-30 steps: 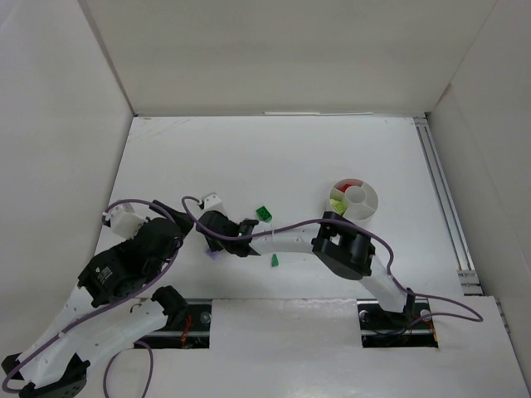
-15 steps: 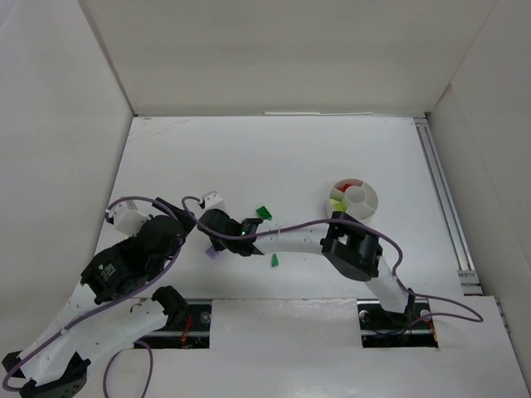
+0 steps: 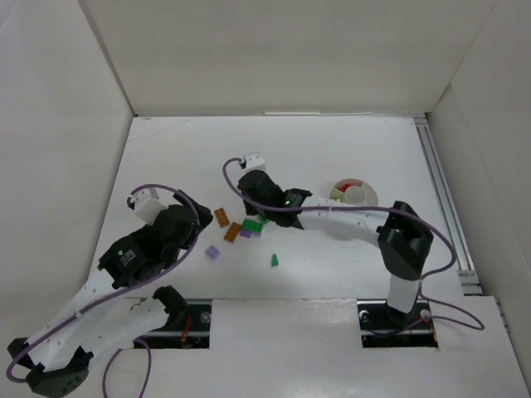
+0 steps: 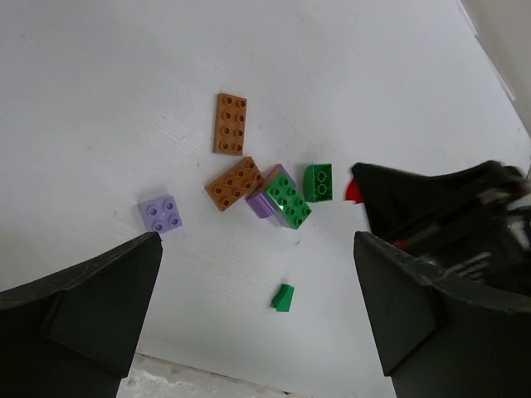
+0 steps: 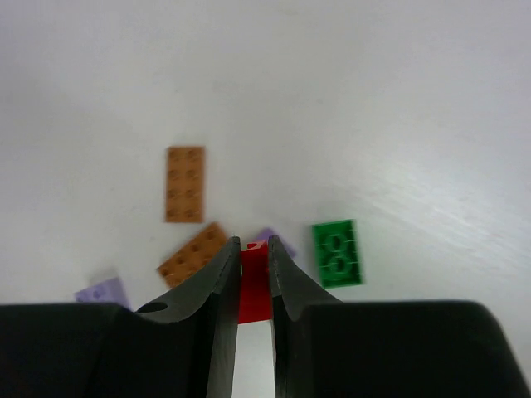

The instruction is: Sort the legos into containers by color

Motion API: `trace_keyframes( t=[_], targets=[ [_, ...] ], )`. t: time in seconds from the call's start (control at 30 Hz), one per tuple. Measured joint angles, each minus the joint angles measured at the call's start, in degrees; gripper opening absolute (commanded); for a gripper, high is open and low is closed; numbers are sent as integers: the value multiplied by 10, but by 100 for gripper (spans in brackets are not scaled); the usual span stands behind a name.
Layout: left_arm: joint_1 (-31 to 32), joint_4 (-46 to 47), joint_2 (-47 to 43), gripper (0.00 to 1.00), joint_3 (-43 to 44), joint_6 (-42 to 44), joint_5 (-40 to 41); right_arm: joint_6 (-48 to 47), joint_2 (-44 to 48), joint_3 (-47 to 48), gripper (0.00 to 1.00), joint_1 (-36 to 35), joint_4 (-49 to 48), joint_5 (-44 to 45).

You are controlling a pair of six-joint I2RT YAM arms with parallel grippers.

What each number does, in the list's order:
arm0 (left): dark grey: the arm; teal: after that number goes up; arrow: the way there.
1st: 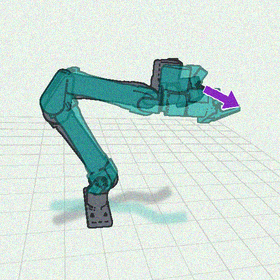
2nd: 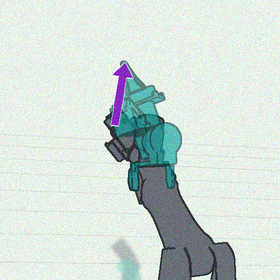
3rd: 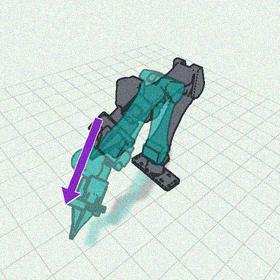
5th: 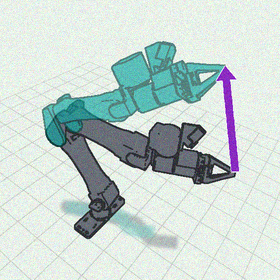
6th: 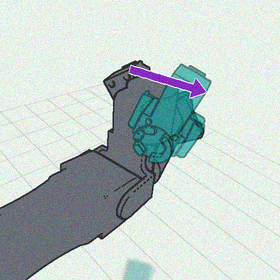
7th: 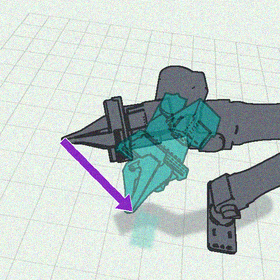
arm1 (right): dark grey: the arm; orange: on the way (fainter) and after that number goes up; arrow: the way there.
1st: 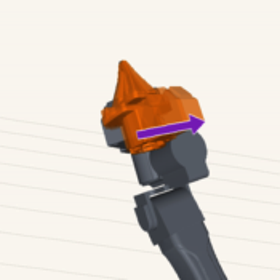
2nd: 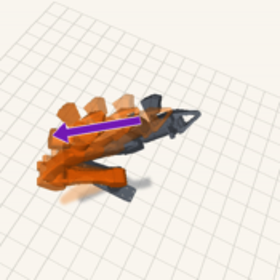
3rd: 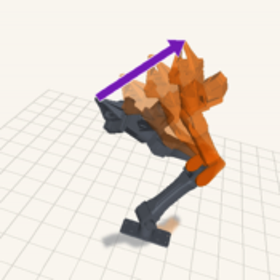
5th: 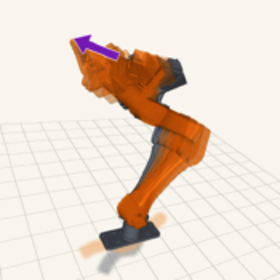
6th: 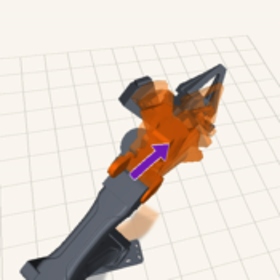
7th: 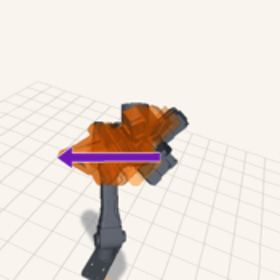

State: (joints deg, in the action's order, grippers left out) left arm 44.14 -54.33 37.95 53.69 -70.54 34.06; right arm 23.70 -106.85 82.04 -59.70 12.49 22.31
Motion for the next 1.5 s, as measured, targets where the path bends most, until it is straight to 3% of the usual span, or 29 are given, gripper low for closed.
trace_keyframes(
  t=[0.53, 0.73, 1.0, 1.3, 1.5],
  targets=[
    [-23, 179, 184, 100, -6, 117, -82, -91, 297, -199, 15, 278, 14, 2],
    [-71, 242, 266, 100, -6, 169, -145, -120, 303, -214, 15, 334, 22, -18],
    [-75, 272, 304, 100, -6, 192, -175, -135, 258, -221, 17, 378, 26, -42],
    [-76, 285, 313, 100, -6, 196, -180, -136, 244, -224, 39, 387, 25, -48],
    [-79, 285, 329, 100, -6, 200, -184, -139, 244, -229, 43, 387, 25, -59]
  ],
)
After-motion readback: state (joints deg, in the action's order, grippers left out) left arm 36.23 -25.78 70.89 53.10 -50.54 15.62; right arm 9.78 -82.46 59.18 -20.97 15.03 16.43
